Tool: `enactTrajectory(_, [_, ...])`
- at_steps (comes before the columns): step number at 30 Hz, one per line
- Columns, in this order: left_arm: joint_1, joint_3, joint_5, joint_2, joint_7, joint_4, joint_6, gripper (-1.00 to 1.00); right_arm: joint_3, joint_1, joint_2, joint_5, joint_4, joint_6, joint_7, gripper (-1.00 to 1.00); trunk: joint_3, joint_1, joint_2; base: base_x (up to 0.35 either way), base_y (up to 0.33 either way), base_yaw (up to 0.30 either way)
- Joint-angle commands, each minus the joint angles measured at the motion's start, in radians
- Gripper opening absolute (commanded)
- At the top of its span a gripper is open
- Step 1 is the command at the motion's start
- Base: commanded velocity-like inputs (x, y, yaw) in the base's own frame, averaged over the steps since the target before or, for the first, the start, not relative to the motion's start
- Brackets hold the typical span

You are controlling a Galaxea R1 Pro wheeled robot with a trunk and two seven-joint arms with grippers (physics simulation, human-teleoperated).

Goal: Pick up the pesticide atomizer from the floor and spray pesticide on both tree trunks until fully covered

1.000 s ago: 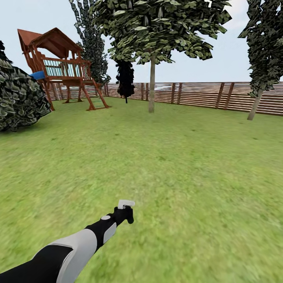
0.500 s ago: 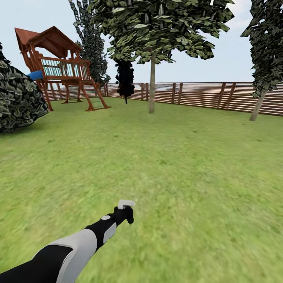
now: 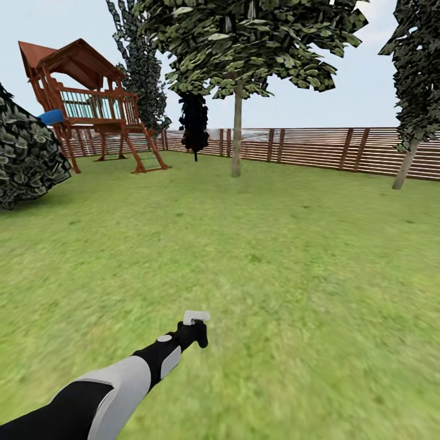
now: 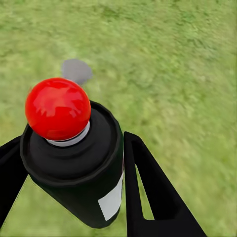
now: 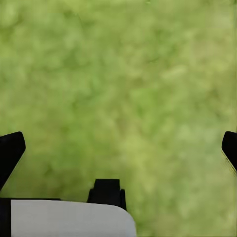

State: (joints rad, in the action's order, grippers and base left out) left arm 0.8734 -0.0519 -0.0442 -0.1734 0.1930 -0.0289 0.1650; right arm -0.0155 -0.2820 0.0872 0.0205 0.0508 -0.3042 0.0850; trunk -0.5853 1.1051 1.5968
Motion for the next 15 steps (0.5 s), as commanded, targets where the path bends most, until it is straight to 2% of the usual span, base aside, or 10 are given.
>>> enactTrajectory(1, [0.001,-0.005,-0.005,0.0,0.002,0.001,0.004,-1.0,-0.001,-0.002,0.0,0.002,0.004,-0.007,0.004,1.0,-0.001,0.001,0.0,0.35,0.0,0.0])
enactTrajectory(15, [0.001,-0.003,-0.004,0.001,0.002,0.0,0.004,-1.0,-0.001,-0.002,0.001,0.002,0.004,-0.008,0.004,1.0,-0.001,0.001,0.0,0.35,0.0,0.0])
